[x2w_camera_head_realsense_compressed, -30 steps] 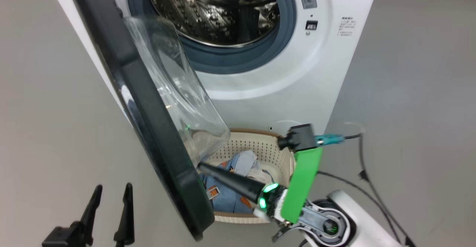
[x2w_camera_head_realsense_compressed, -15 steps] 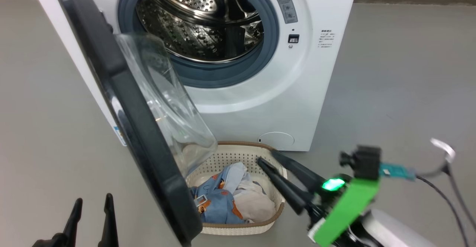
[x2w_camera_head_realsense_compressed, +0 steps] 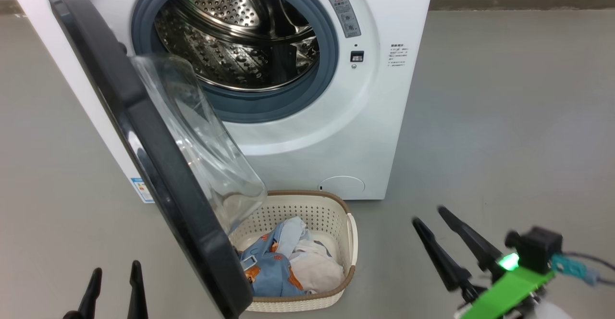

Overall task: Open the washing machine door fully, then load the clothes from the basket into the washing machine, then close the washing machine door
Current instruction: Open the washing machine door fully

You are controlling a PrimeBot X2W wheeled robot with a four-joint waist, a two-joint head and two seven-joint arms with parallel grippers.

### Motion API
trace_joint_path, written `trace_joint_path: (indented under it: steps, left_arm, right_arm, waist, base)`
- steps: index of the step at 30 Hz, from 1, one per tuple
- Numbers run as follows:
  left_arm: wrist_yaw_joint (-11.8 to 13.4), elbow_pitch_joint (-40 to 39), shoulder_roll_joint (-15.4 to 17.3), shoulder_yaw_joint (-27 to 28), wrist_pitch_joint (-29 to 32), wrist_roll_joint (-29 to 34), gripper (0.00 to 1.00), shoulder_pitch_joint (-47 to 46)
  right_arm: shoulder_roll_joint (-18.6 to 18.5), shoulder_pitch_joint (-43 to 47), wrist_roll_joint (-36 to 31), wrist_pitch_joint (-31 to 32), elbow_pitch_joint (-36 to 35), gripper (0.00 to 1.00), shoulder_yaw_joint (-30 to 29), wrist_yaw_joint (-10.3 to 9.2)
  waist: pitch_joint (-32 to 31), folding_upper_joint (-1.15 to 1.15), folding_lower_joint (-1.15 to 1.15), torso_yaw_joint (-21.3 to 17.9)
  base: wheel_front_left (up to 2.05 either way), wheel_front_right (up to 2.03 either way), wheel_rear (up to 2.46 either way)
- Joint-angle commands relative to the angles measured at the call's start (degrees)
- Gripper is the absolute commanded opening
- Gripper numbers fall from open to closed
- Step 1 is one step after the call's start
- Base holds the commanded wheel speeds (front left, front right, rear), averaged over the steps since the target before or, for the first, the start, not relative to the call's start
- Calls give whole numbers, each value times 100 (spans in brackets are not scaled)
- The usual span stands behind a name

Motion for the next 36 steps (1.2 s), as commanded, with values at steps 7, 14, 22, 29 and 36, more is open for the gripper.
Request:
trace_joint_path:
  steps: [7,14,22,29,36]
  left_arm:
    - [-34,-113,69,271,-37,-83,100,-41]
    - [-39,-105,69,312,-37,-90,100,38]
    - [-44,-114,69,305,-37,-87,100,88]
    - [-57,-132,69,338,-37,-86,100,121]
    - [-54,-138,69,326,-37,-68,100,156]
  right_arm:
    - [330,828,-1313,-69,-188,100,-862,36]
    - [951,1426,-2584,-69,-342,100,-1787,36]
    - [1453,1865,-3278,-70,-671,100,-2565,36]
    - [1558,1928,-3432,-70,-715,100,-2844,36]
    - [1615,1959,-3474,-70,-647,100,-2969,36]
  waist:
    - [-19,0,0,-50]
    - [2,0,0,-96]
    - [40,0,0,-84]
    - [22,0,0,-83]
    - [4,0,0,-55]
  base:
    - [0,0,0]
    - [0,0,0]
    - [0,0,0]
    - [0,0,0]
    - [0,0,0]
